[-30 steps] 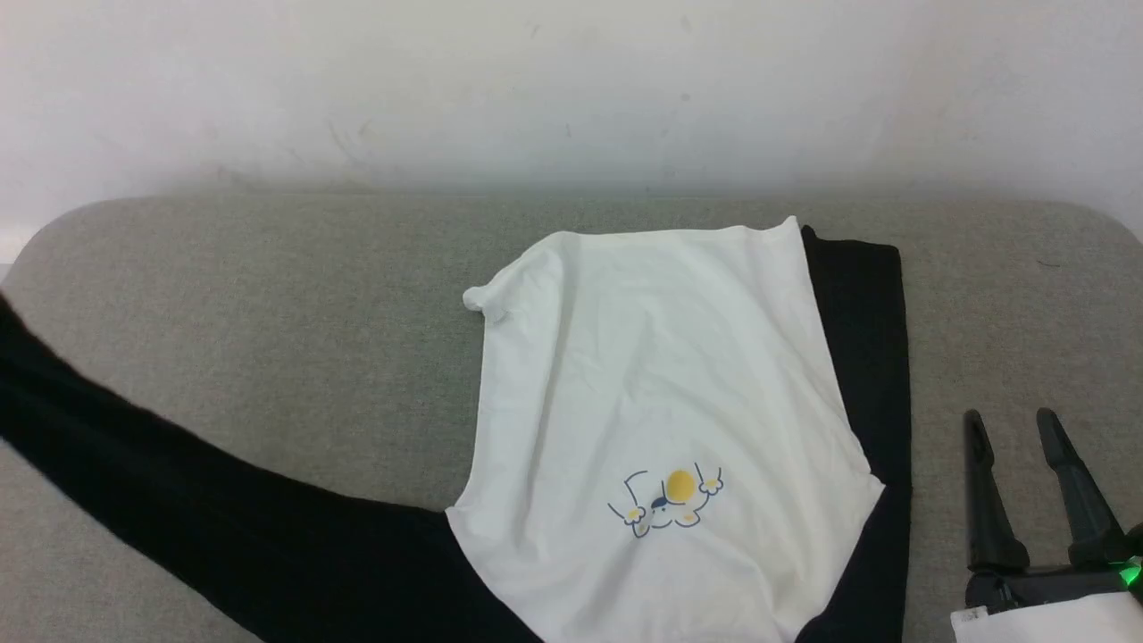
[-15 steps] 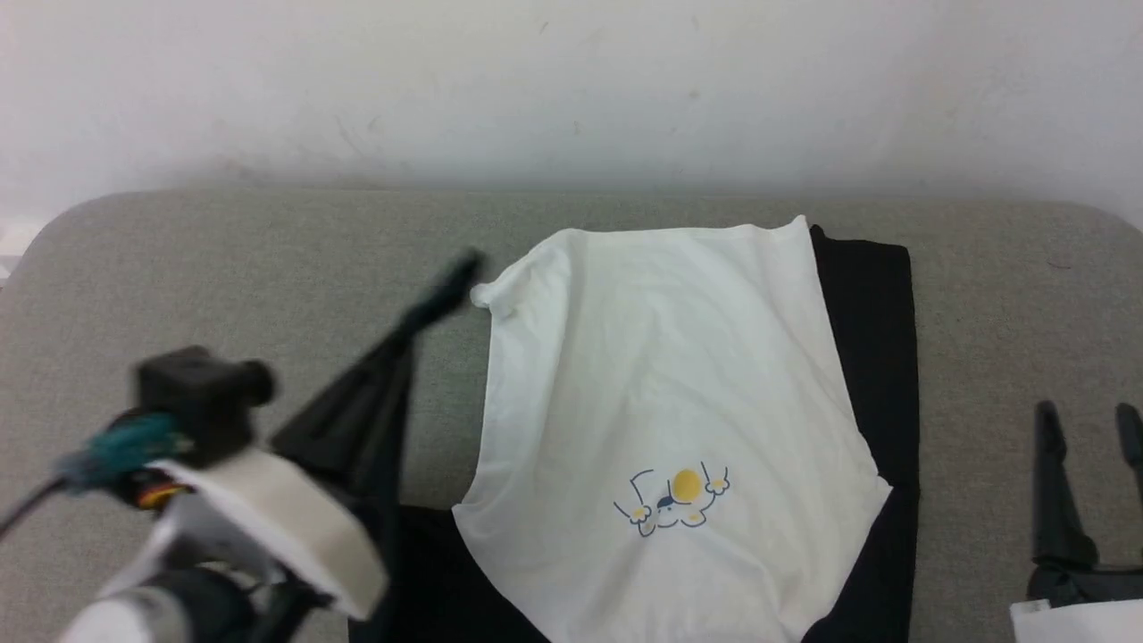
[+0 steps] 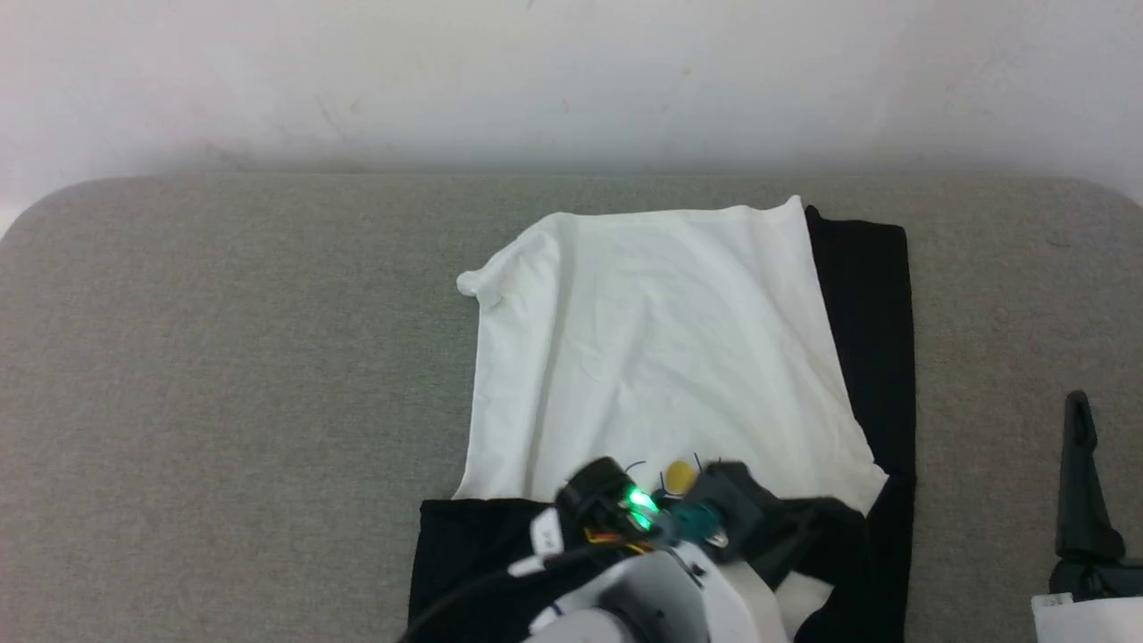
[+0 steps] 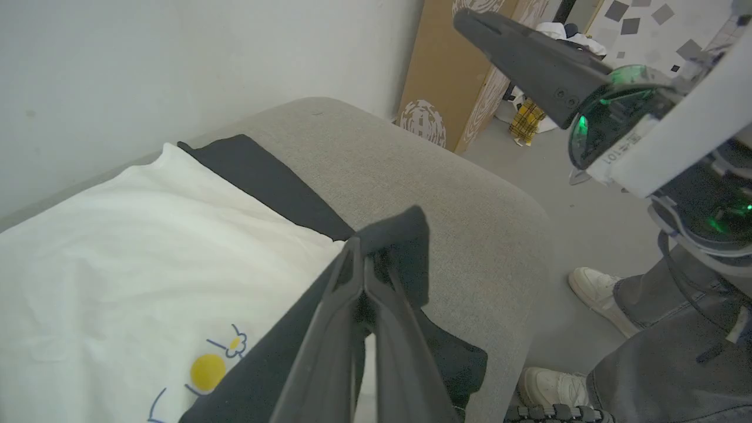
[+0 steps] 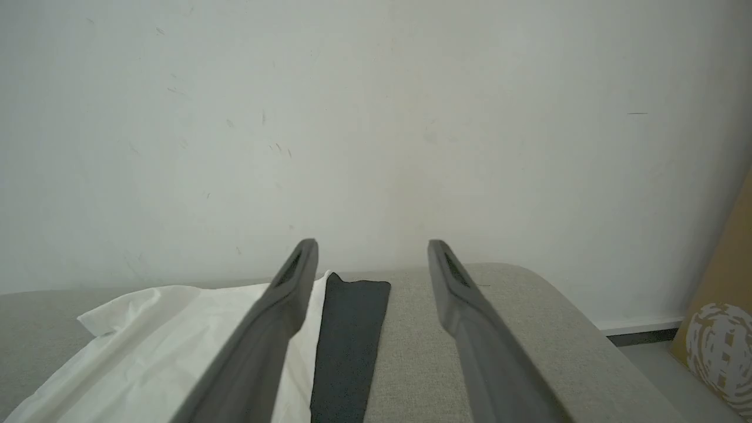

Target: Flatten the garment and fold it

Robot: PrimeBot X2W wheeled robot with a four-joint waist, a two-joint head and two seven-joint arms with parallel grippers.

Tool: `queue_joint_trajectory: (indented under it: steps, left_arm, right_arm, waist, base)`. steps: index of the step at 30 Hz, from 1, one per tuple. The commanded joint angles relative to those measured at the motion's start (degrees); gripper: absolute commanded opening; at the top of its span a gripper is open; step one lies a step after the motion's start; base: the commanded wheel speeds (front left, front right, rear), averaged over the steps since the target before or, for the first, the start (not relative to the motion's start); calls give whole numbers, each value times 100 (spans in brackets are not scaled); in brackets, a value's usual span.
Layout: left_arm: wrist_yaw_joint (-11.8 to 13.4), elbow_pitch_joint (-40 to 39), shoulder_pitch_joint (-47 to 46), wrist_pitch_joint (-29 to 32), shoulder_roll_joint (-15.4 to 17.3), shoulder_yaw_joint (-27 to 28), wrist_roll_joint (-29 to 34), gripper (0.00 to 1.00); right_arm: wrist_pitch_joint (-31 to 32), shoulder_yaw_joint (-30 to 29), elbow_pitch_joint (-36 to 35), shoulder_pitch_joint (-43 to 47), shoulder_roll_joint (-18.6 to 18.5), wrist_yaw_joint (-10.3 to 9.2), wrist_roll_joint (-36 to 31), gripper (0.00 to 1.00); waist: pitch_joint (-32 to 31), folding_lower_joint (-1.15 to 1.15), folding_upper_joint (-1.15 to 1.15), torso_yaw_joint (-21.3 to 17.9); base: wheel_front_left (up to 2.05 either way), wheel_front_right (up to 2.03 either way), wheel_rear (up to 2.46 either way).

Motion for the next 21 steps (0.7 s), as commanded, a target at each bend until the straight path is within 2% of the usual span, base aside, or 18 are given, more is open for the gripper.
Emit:
queue_joint_trajectory:
  steps: [1,5,8,14,19,20,21]
  left_arm:
    - [-46,395,-186,-204,-135,-184,205,0]
    - [32,1316,-410,-694,-362,-665,563,0]
    - [-14,1775,-504,-799,-410,-1092,573,0]
    - [-147,2423,-612,-572,-418,-1846,165,0]
    - [-3,2830,-704,-671,-419,-2009,-109,0]
    - [56,2925,-737,-723,-419,-2024,-169,20]
    - [103,3003,-784,-783,-419,-2049,-213,80]
  right_arm:
    - [8,38,-26,-71,14,-4,3,100]
    - [11,119,-16,-145,14,-4,6,100]
    - [13,110,-13,-174,14,-4,-2,100]
    - [22,189,14,-237,14,-4,-12,100]
    - [45,248,52,-285,14,-4,-14,100]
    - [54,262,58,-295,14,-4,-14,100]
    - [62,274,63,-304,14,-4,-15,100]
  waist:
    - [85,0,0,-94]
    - [214,0,0,-243]
    - [292,0,0,-310]
    - [363,0,0,-428]
    - [355,0,0,-465]
    - [351,0,0,-470]
    - [347,0,0,-472]
  base:
    - [0,0,0]
    - [0,0,0]
    - [0,0,0]
    - [0,0,0]
    - [0,0,0]
    - [0,0,0]
    - [0,0,0]
